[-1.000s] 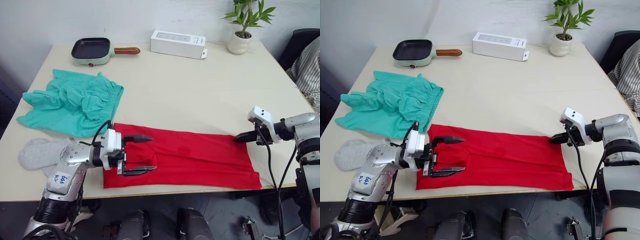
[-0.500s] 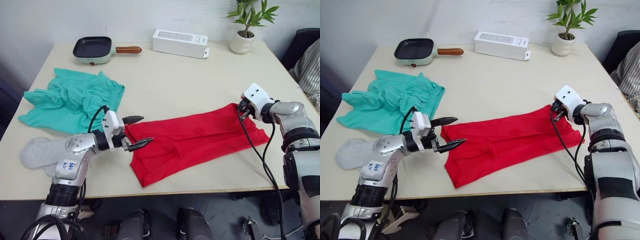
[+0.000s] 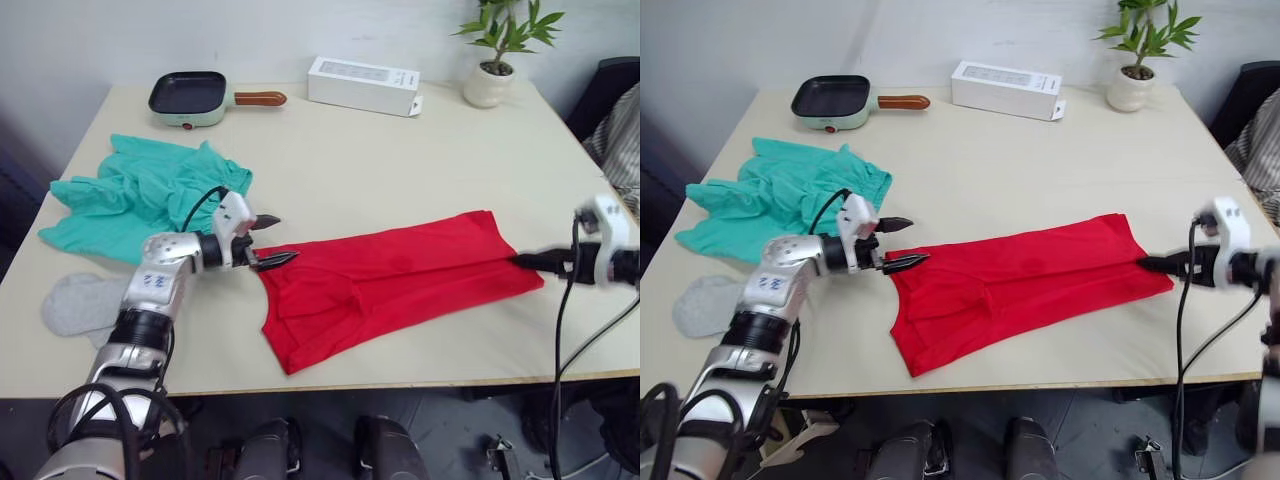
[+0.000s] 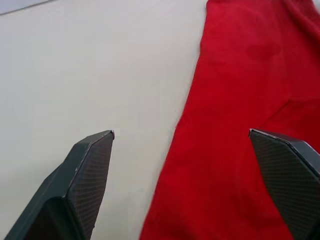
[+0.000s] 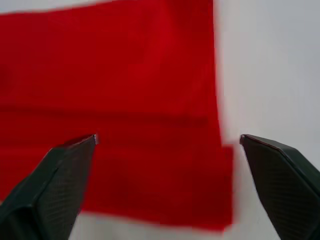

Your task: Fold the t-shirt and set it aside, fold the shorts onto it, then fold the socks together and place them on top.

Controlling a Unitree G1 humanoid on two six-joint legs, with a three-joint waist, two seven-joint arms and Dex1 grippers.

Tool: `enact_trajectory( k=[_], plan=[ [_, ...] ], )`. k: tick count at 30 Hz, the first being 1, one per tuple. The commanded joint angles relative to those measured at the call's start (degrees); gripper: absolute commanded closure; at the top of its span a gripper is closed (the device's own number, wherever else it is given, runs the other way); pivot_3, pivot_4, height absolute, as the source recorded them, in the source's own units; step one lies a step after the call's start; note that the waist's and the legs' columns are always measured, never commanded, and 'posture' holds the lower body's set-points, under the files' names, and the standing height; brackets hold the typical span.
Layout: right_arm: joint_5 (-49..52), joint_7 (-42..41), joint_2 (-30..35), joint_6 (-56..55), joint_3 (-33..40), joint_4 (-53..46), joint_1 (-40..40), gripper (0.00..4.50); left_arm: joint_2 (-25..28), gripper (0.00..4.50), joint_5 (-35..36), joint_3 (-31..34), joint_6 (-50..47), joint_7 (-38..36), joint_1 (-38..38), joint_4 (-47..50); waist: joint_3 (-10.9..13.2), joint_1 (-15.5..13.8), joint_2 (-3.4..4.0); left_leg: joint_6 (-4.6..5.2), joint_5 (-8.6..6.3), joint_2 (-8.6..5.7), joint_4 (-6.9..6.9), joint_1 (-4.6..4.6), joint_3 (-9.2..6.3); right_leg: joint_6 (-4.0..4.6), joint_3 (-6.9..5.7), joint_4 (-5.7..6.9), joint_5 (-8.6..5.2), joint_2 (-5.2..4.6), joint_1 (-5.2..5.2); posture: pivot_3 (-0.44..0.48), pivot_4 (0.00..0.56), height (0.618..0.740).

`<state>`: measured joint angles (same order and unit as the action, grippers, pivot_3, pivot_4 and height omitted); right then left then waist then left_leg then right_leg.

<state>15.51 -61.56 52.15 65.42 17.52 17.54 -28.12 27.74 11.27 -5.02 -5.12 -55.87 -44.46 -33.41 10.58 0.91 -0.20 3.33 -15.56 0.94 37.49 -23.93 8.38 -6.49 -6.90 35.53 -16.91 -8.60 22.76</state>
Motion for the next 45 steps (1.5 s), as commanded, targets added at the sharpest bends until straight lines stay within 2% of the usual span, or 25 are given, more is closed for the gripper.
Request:
enact_trajectory(
  k=[1,3,6,8,16,17,20,31,34,36,41,45],
  plan=[
    [4.87,6.87,-4.04,15.68,8.8,-20.65,7.1,0.01,-1.47,0.0,-3.6,-1.5,5.3,-0.67,-4.98,-7.92,-0.01,0.22,0.02,0.01,0.0,0.0,0.08,-0.08,0.02,0.0,-0.08,-0.01,0.0,0.0,0.07,0.0,0.15,0.74],
    [5.33,11.41,-9.4,19.56,12.26,-28.47,11.82,0.01,-3.03,0.0,-5.43,-2.05,7.94,-0.2,-8.63,-14.5,-0.04,0.06,-0.1,0.11,-0.04,-0.03,0.18,-0.13,0.0,-0.04,-0.41,-0.03,0.03,-0.02,0.1,0.0,0.15,0.74],
    [5.69,17.04,-16.95,22.64,15.3,-34.39,13.66,0.01,-4.81,0.0,-8.55,-2.55,10.63,3.35,-13.34,-23.36,-0.06,-0.09,-0.14,0.16,-0.15,-0.04,0.25,-0.16,-0.01,-0.05,-0.48,-0.07,0.08,-0.05,0.1,0.0,0.15,0.74],
    [5.97,19.81,-20.42,24.65,14.83,-37.15,14.11,0.01,-5.98,0.0,-9.65,-2.76,10.7,3.08,-15.53,-27.57,-0.07,-0.13,-0.16,0.12,-0.17,-0.03,0.25,-0.17,-0.02,-0.05,-0.48,-0.08,0.1,-0.06,0.12,0.0,0.15,0.74],
    [9.91,26.28,-28.98,27.08,11.22,-41.89,14.68,0.01,-8.92,0.0,-12.37,-3.33,10.54,-2.64,-17.81,-33.67,-0.35,0.59,-0.61,0.13,-0.17,0.0,0.22,-0.19,-0.01,-0.05,-0.53,0.06,0.1,0.06,0.19,0.0,0.15,0.74],
    [9.87,27.38,-30.38,27.08,10.95,-41.75,14.09,0.0,-9.14,0.18,-12.57,-3.39,10.16,-3.44,-17.67,-33.86,-0.39,0.67,-0.68,0.13,-0.17,0.0,0.22,-0.18,-0.01,-0.04,-0.53,0.06,0.1,0.07,0.18,0.0,0.15,0.74],
    [8.98,30.13,-33.77,26.68,10.99,-40.87,11.79,0.62,-9.6,0.84,-12.72,-2.93,9.45,-3.97,-17.22,-34.06,-0.5,1.01,-0.86,0.13,-0.17,0.03,0.24,-0.15,0.0,-0.04,-0.5,0.04,0.1,0.07,0.17,0.0,0.15,0.74],
    [9.25,33.86,-35.14,18.21,11.56,-36.52,9.88,4.49,-9.64,4.39,-12.6,-2.02,4.92,-5.12,-15.8,-31.59,-0.49,0.86,-0.85,0.14,-0.16,0.01,0.24,-0.14,0.01,-0.02,-0.5,0.22,0.09,0.07,0.18,0.0,0.15,0.74],
    [8.98,32.89,-32.1,13.2,10.12,-32.83,8.45,4.5,-7.99,4.45,-12.64,-2.13,1.27,-4.45,-14.15,-26.37,-0.49,1.01,-0.84,0.15,-0.16,0.0,0.24,-0.14,0.02,-0.03,-0.49,0.23,0.09,0.09,0.18,0.0,0.15,0.74],
    [8.51,32.76,-29.82,10.07,9.11,-28.55,6.19,4.5,-7.55,4.45,-10.19,-1.11,-3.51,-5.55,-11.11,-18.12,-0.45,1.3,-0.78,0.17,-0.15,-0.01,0.24,-0.13,0.06,-0.03,-0.46,0.24,0.09,0.1,0.18,0.0,0.15,0.74],
    [5.05,29.31,-23.3,-3.7,1.21,-11.28,-2.77,4.5,-5.36,4.45,-7.74,-1.48,-18.18,-2.02,3.42,13.53,-0.35,1.65,-0.61,0.19,-0.12,-0.06,0.22,-0.16,0.09,-0.03,-0.37,0.35,0.09,0.06,0.26,0.0,0.15,0.74],
    [0.33,25.43,-21.03,-15.88,-6.89,4.63,-12.71,4.5,-4.95,4.45,-7.2,-0.47,-28.04,4.73,12.18,31.57,-0.31,1.77,-0.54,0.21,-0.03,-0.08,0.23,-0.18,0.13,-0.04,-0.36,0.34,0.09,0.17,0.26,0.0,0.15,0.74]
  ],
)
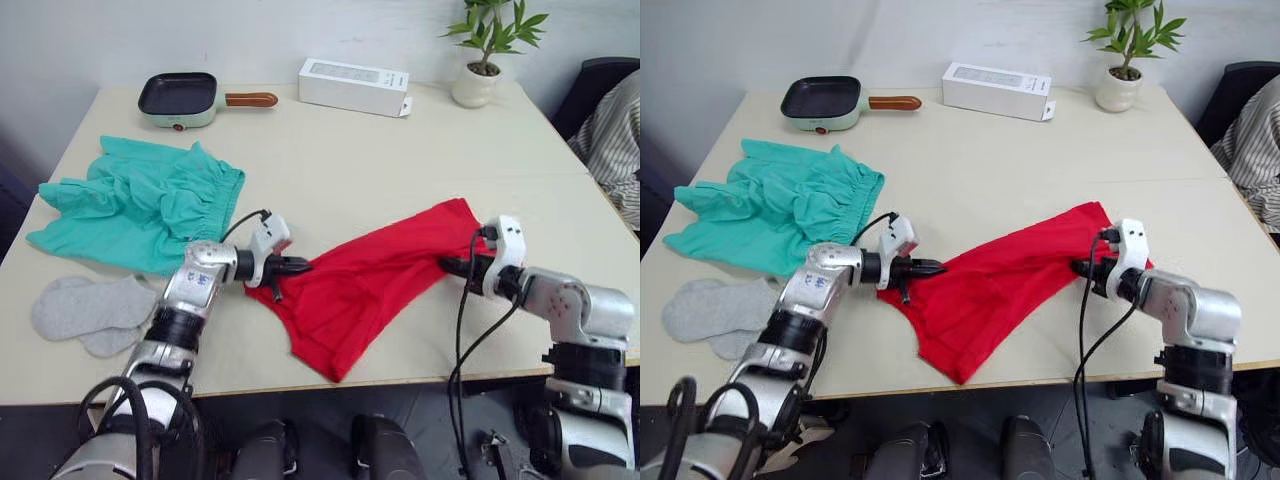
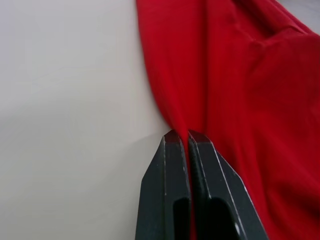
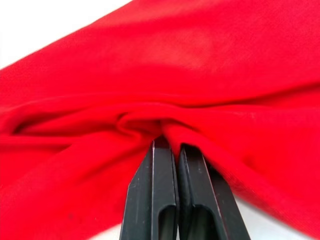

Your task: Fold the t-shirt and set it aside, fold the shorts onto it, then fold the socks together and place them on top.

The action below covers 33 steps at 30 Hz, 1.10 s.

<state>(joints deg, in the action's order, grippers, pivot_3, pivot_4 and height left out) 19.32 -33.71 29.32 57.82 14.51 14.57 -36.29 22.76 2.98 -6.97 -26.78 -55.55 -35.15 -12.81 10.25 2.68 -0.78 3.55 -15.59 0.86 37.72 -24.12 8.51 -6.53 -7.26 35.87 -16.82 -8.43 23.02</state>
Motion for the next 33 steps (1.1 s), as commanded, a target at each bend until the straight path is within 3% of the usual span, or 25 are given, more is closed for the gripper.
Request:
enact_trajectory(
  k=[1,9,14,17,20,23,29,30,33],
  plan=[
    [-4.4,-3.41,1.99,-10.86,-5.42,10.72,-6.52,4.5,-0.15,4.45,1.53,1.94,-8.58,5.95,4.44,14.2,0.02,-0.01,0.04,0.04,0.03,-0.03,0.0,0.0,0.02,-0.01,0.01,0.02,0.0,0.0,0.0,0.0,0.15,0.74],
    [-10.23,-7.9,-1.1,-29.57,-12.52,33.38,-20.14,4.5,-3.16,4.45,3.33,2.81,-19.44,17.8,18.84,36.61,0.05,-0.16,0.09,0.02,0.07,-0.02,-0.01,0.0,0.01,-0.01,0.38,-0.01,0.0,-0.02,-0.02,0.0,0.15,0.74],
    [-10.31,-11.46,-1.24,-31.88,-12.75,38.19,-22.16,4.5,-3.09,4.45,5.26,3.24,-20.48,19.81,20.72,38.6,0.06,-1.09,0.1,-0.03,0.11,-0.01,0.01,0.0,-0.01,-0.01,0.52,-0.01,0.0,-0.01,-0.03,0.0,0.15,0.74],
    [-9.0,-16.64,1.64,-25.17,-13.1,35.46,-21.1,4.3,-2.35,3.82,7.93,6.08,-20.03,18.92,18.67,36.29,0.06,-1.19,0.11,-0.03,0.11,-0.02,0.01,-0.01,-0.02,-0.01,0.53,-0.03,0.0,-0.06,-0.04,0.0,0.15,0.74],
    [-7.24,-20.83,5.61,-18.46,-13.1,26.15,-16.84,3.54,0.82,2.93,11.99,6.84,-20.62,13.9,15.95,33.73,0.07,-1.31,0.12,-0.04,0.1,-0.02,0.01,-0.04,-0.1,0.0,0.5,-0.05,0.0,-0.14,-0.04,0.0,0.15,0.74],
    [-3.44,-22.73,9.83,-11.05,-11.0,12.6,-9.87,2.46,3.54,1.92,15.25,7.44,-22.4,10.47,10.38,28.54,0.08,-1.41,0.13,-0.1,0.07,0.02,-0.02,-0.05,-0.12,0.0,0.48,-0.14,0.0,-0.16,-0.05,0.0,0.15,0.74],
    [11.44,-23.37,13.79,11.08,-3.24,-16.67,7.49,0.35,1.94,0.0,10.65,0.82,-11.54,6.7,-6.25,4.84,0.1,-2.47,0.18,-0.1,0.06,0.03,0.01,-0.02,-0.12,0.0,0.37,-0.34,0.01,-0.15,-0.11,0.0,0.15,0.74],
    [13.87,-22.39,12.76,14.03,-1.92,-21.14,10.41,0.05,0.64,0.0,9.04,-0.82,-8.28,6.2,-9.3,-0.91,0.09,-2.48,0.18,-0.1,0.03,0.04,0.01,0.0,-0.07,0.0,0.36,-0.35,0.01,-0.16,-0.1,0.0,0.15,0.74],
    [19.33,-17.85,7.85,21.43,1.42,-31.59,16.83,0.05,-3.76,0.0,5.4,-4.04,-1.42,6.16,-17.13,-16.22,0.1,-2.87,0.17,-0.09,0.01,0.05,0.0,-0.01,-0.09,0.0,0.28,-0.41,0.01,-0.17,-0.08,0.0,0.15,0.74]
  ],
)
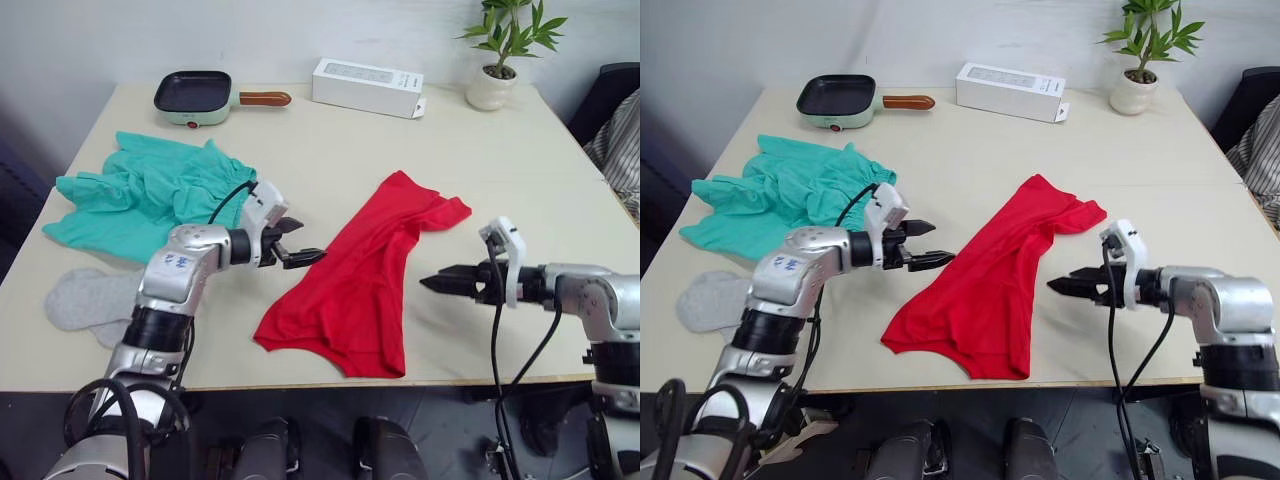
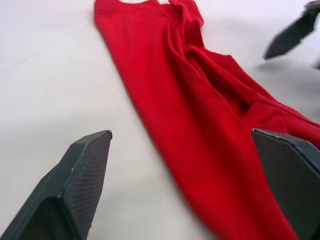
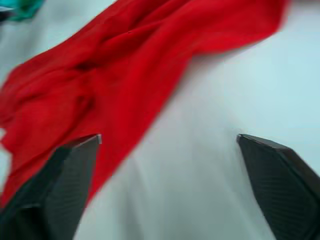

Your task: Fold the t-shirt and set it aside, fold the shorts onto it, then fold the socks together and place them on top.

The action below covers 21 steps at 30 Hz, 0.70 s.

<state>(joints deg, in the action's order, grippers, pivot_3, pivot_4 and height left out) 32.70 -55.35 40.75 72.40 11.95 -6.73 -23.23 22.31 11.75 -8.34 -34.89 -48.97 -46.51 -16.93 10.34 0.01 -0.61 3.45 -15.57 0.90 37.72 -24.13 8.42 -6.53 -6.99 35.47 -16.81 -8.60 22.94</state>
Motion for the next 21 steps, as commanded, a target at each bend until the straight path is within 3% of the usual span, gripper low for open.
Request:
enact_trajectory(
  k=[1,5,9,21],
  plan=[
    [7.11,5.4,-5.22,8.5,4.62,-12.88,5.31,0.05,-4.62,0.0,-4.54,-3.22,8.85,0.18,-7.89,-16.54,0.01,-0.33,-0.01,0.0,0.0,-0.01,0.0,-0.02,-0.02,0.0,-0.02,0.03,0.0,-0.01,0.01,0.0,0.15,0.74],
    [9.99,10.43,-9.85,12.85,3.89,-20.5,10.1,0.05,-8.34,0.0,-8.42,-4.16,16.23,2.14,-13.97,-30.92,0.01,-0.23,-0.01,0.11,-0.06,-0.05,0.01,-0.13,0.06,-0.01,-0.16,0.03,0.01,-0.05,0.19,0.0,0.15,0.74],
    [11.01,14.23,-12.3,13.53,2.37,-23.0,12.02,0.05,-10.13,0.0,-10.57,-4.08,19.66,2.15,-16.76,-38.12,0.01,-0.01,-0.02,0.14,-0.1,-0.04,0.01,-0.13,0.1,-0.03,-0.22,0.05,0.02,-0.05,0.23,0.0,0.15,0.74],
    [12.58,18.04,-11.42,10.85,3.26,-20.43,12.36,0.05,-10.74,0.0,-11.65,-3.54,18.2,-2.29,-17.1,-39.21,-0.02,0.02,-0.06,0.16,-0.1,-0.05,0.06,-0.11,0.09,-0.03,-0.27,0.14,0.02,0.0,0.23,0.0,0.15,0.74]
  ],
)
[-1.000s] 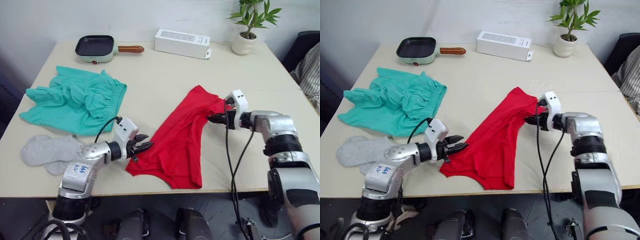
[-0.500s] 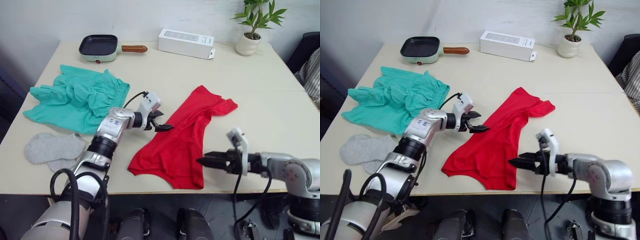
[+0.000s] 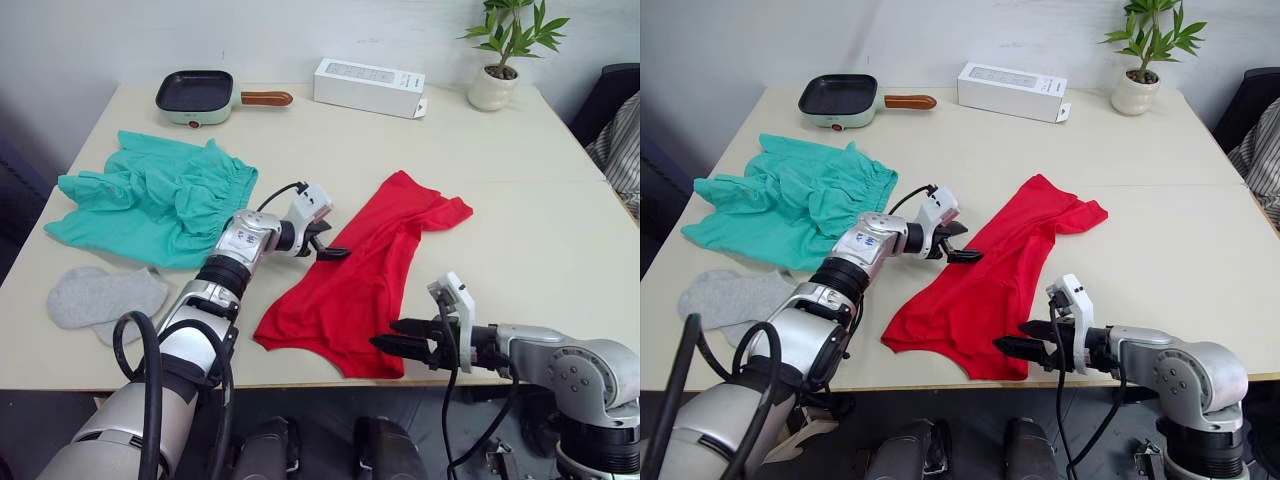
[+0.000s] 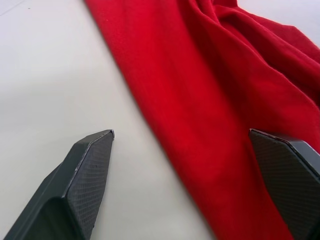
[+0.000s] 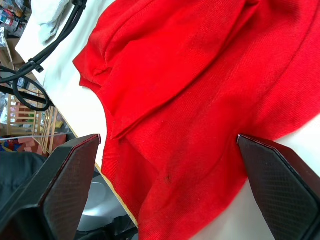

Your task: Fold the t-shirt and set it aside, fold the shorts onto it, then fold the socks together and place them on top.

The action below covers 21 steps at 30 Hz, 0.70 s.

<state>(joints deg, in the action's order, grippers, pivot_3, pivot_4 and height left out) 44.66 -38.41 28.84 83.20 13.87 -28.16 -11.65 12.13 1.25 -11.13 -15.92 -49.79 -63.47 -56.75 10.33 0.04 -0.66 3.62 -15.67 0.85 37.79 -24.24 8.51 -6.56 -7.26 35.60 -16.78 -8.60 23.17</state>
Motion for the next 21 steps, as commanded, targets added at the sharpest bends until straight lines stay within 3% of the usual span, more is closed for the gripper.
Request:
enact_trajectory(
  k=[1,6,11,13,15,21],
  plan=[
    [0.96,1.37,0.81,0.16,2.14,1.3,0.59,0.05,-0.89,0.0,-1.3,-0.92,-0.95,-1.74,-0.22,0.77,0.0,-0.02,-0.01,0.0,0.0,0.0,0.01,0.0,0.0,0.0,-0.01,0.0,0.0,0.01,0.0,0.0,0.15,0.74],
    [1.23,1.63,4.1,-0.92,4.06,3.52,0.88,0.05,-1.91,0.0,-1.89,-1.09,-1.58,-2.05,0.18,1.76,0.0,-0.36,-0.01,0.15,-0.08,-0.04,0.15,-0.01,-0.01,-0.01,-0.03,0.01,0.0,-0.01,-0.06,0.0,0.15,0.74],
    [0.95,3.76,0.59,-2.73,0.29,5.8,0.6,0.05,-2.59,0.0,-2.22,-1.44,-2.85,-2.52,1.94,3.48,-0.07,-0.13,-0.11,0.18,-0.12,-0.01,0.18,0.03,-0.03,-0.04,-0.02,-0.05,0.02,-0.06,-0.17,0.0,0.15,0.74],
    [1.18,4.37,-1.17,-2.94,-1.3,6.22,0.21,0.02,-2.96,0.53,-2.18,-1.31,-3.23,-2.3,2.11,3.66,-0.07,-0.03,-0.12,0.17,-0.13,0.02,0.19,0.09,-0.06,-0.04,-0.05,-0.07,0.02,-0.06,-0.27,0.0,0.15,0.74],
    [1.81,4.8,-2.63,-2.72,-2.6,6.09,0.01,0.43,-3.34,1.18,-2.15,-1.17,-3.39,-2.02,2.01,3.52,-0.08,0.08,-0.12,0.16,-0.13,0.04,0.19,0.13,-0.09,-0.04,-0.06,-0.08,0.02,-0.08,-0.31,0.0,0.15,0.74],
    [2.13,5.91,-4.2,-3.93,-3.75,6.45,0.01,2.45,-3.9,3.11,-2.06,-0.54,-3.3,-0.95,2.19,3.75,-0.08,0.09,-0.12,0.05,-0.21,0.09,0.18,0.11,-0.11,-0.02,-0.08,-0.08,0.01,-0.05,-0.28,0.0,0.15,0.74]
  ],
)
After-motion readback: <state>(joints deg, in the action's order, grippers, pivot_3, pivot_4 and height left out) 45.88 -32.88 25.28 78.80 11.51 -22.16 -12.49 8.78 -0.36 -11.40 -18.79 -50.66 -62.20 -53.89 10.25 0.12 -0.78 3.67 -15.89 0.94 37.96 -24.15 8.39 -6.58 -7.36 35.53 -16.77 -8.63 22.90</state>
